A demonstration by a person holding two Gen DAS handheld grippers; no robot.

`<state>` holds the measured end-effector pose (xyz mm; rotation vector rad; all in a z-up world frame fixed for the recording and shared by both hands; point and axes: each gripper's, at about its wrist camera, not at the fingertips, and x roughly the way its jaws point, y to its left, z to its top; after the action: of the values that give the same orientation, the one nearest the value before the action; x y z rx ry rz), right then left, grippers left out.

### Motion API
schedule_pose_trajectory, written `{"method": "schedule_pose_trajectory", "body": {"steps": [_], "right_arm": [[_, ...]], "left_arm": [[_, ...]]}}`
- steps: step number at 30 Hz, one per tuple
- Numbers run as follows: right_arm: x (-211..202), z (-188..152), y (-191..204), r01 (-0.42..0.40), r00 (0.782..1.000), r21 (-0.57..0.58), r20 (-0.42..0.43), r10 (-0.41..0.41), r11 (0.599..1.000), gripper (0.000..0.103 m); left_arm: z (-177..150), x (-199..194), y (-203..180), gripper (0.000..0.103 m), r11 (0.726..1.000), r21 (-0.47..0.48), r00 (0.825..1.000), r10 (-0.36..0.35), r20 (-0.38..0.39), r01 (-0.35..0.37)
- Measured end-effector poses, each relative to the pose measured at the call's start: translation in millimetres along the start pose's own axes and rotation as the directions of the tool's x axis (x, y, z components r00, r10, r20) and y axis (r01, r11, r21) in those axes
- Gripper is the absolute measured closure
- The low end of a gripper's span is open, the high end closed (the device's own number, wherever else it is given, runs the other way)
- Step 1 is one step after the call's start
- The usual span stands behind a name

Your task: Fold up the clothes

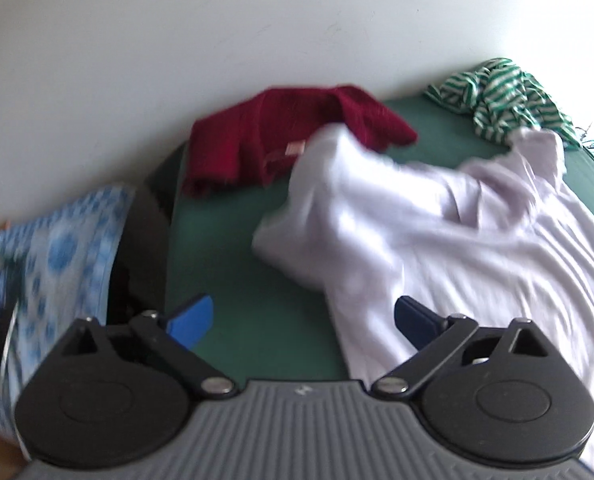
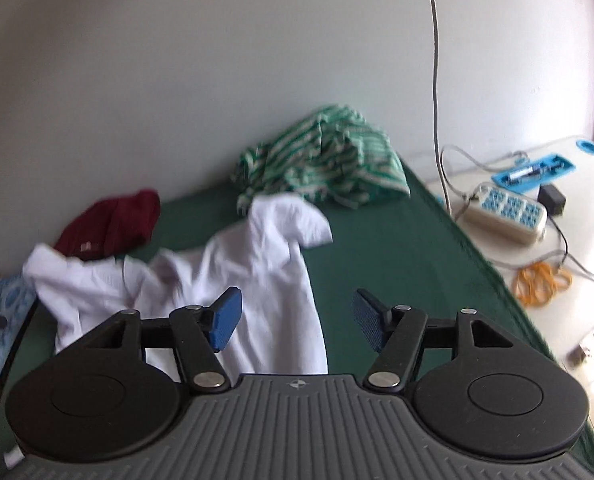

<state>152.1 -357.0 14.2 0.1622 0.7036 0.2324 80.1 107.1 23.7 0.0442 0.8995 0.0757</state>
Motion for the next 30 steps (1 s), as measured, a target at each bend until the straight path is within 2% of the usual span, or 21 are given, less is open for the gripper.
{"method": "schedule_pose_trajectory", "body": {"steps": [2,6,10,12,14,16,17,18,19,20,21,22,23,25,26,28,29,30], "right_arm": [[-6.0,-30.4,-0.5,0.021,0.997,-0.071,-0.066,-0.026,0.997,0.038],[-30.4,-79.7,-2.6,-0.015,0.989,-0.15,-0.147,-0.007,0.989,0.039],[-34.9,-96.5,-2.8,-0.05,0.986,-0.206,-0.165,0.015,0.977,0.042],[-29.3,-100.5,-4.8,-0.063,0.984,-0.203,-0.174,0.027,0.977,0.051],[-24.5,-104.5,-8.0,-0.096,0.979,-0.17,-0.195,0.062,0.981,0.069],[-23.6,-108.5,-7.0,-0.102,0.979,-0.172,-0.191,0.069,0.98,0.082],[-23.7,-110.4,-5.8,-0.101,0.981,-0.18,-0.184,0.067,0.979,0.088],[-23.7,-111.3,-4.6,-0.098,0.982,-0.187,-0.18,0.065,0.978,0.091],[-24.1,-109.1,-3.9,-0.1,0.982,-0.182,-0.178,0.068,0.978,0.096],[-25.0,-104.8,-4.1,-0.109,0.981,-0.166,-0.178,0.079,0.98,0.097],[-28.7,-97.6,-5.2,-0.125,0.981,-0.136,-0.166,0.101,0.983,0.098],[-35.7,-87.0,-7.3,-0.151,0.981,-0.092,-0.14,0.137,0.984,0.098],[-46.3,-73.7,-10.2,-0.189,0.978,-0.04,-0.101,0.184,0.981,0.098],[-79.1,-40.0,-17.2,-0.301,0.953,0.068,0.023,0.301,0.951,0.098],[-100.4,-22.2,-20.3,-0.367,0.928,0.101,0.104,0.358,0.925,0.098],[-141.1,3.2,-28.0,-0.487,0.855,0.124,0.268,0.444,0.864,0.1],[-160.0,12.4,-31.4,-0.534,0.813,0.113,0.341,0.472,0.838,0.1],[-173.0,17.5,-31.2,-0.534,0.799,0.089,0.377,0.468,0.841,0.1]], "left_arm": [[-47.0,-18.3,-3.9,0.004,0.998,-0.048,0.998,-0.041,-0.046,0.039],[-71.7,-18.4,-28.0,0.004,0.997,-0.069,0.998,-0.044,-0.046,0.041],[-93.8,-17.1,-52.6,0.003,0.995,-0.088,0.998,-0.043,-0.041,0.04],[-104.8,-16.5,-64.9,0.003,0.995,-0.097,0.998,-0.043,-0.039,0.039],[-115.9,-15.8,-77.2,0.004,0.994,-0.106,0.998,-0.042,-0.036,0.038],[-126.9,-15.2,-89.5,0.004,0.993,-0.115,0.999,-0.042,-0.034,0.038],[-132.4,-14.9,-95.7,0.011,0.992,-0.12,0.999,-0.042,-0.033,0.038],[-138.0,-14.5,-101.8,0.026,0.991,-0.125,0.999,-0.042,-0.032,0.037],[-143.5,-14.2,-108.0,0.036,0.991,-0.129,0.999,-0.041,-0.031,0.037],[-137.8,-16.6,-108.3,0.069,0.989,-0.14,0.998,-0.057,-0.038,0.051],[-130.2,-19.3,-107.7,0.094,0.986,-0.153,0.996,-0.075,-0.047,0.067],[-122.1,-28.4,-105.6,0.094,0.983,-0.169,0.996,-0.083,-0.029,0.077],[-113.9,-46.1,-103.4,0.095,0.982,-0.171,0.997,-0.07,0.027,0.073],[-97.8,-89.5,-96.7,0.095,0.982,-0.178,0.987,-0.039,0.158,0.067],[-90.3,-116.0,-89.7,0.095,0.978,-0.194,0.973,-0.028,0.229,0.074],[-81.1,-170.0,-72.5,0.094,0.969,-0.225,0.929,-0.01,0.371,0.1],[-80.5,-185.9,-69.6,0.094,0.97,-0.228,0.916,0.017,0.401,0.081],[-80.4,-200.1,-67.7,0.092,0.971,-0.23,0.904,0.046,0.424,0.058]]}}
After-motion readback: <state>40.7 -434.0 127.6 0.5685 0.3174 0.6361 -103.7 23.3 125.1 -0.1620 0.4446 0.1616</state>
